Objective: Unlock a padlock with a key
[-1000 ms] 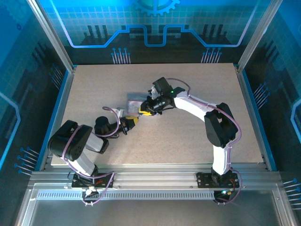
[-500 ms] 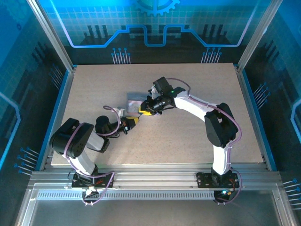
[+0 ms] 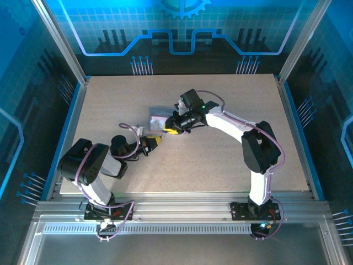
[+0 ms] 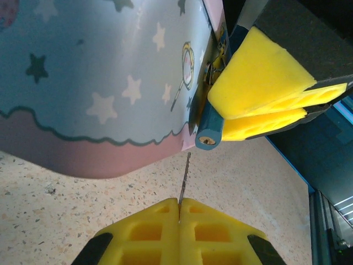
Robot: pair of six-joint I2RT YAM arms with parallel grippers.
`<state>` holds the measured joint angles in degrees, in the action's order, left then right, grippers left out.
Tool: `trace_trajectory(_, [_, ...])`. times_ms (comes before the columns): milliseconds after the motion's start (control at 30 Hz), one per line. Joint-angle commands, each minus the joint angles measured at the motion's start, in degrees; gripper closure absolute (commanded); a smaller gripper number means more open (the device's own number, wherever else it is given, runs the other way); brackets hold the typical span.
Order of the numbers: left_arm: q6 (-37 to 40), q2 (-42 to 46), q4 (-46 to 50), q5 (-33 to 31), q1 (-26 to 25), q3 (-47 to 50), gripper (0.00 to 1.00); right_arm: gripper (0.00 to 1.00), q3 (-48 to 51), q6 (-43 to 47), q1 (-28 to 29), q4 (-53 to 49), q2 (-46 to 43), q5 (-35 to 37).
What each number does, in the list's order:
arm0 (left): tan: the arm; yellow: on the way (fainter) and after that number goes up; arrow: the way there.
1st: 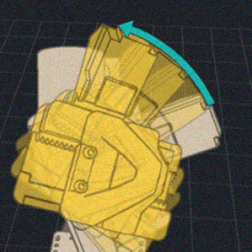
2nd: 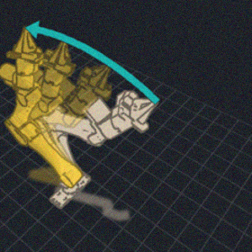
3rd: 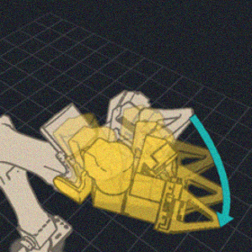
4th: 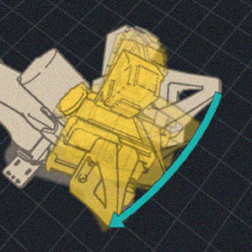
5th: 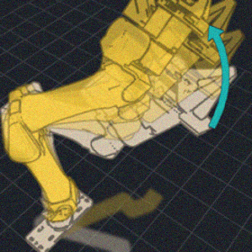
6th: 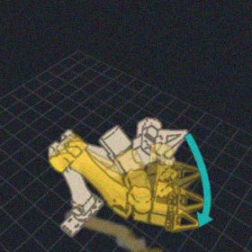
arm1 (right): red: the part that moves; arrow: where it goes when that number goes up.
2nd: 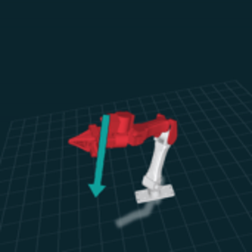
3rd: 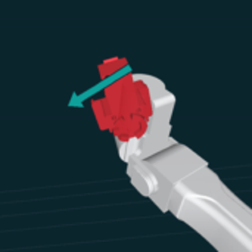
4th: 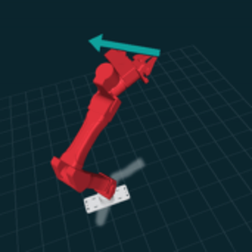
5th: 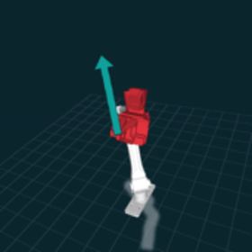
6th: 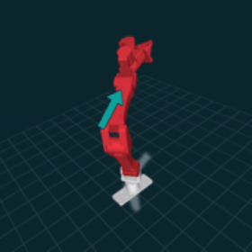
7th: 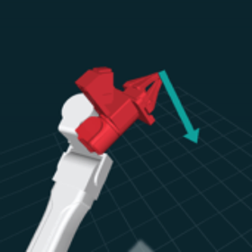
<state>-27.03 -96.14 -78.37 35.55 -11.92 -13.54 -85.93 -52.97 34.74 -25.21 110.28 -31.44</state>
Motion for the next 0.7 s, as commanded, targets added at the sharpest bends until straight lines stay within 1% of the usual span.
trace_trajectory(0, [-0.2,0.3,-1.8,2.0,0.3,-0.6,1.0,1.0,-0.4,0.1,-0.7,2.2,-2.8,-2.4])
trace_trajectory(667, [-1.0,2.3,-1.8,3.6,0.3,-1.3,1.0,1.0,0.1,0.3,-0.6,2.6,-1.8,-2.9])
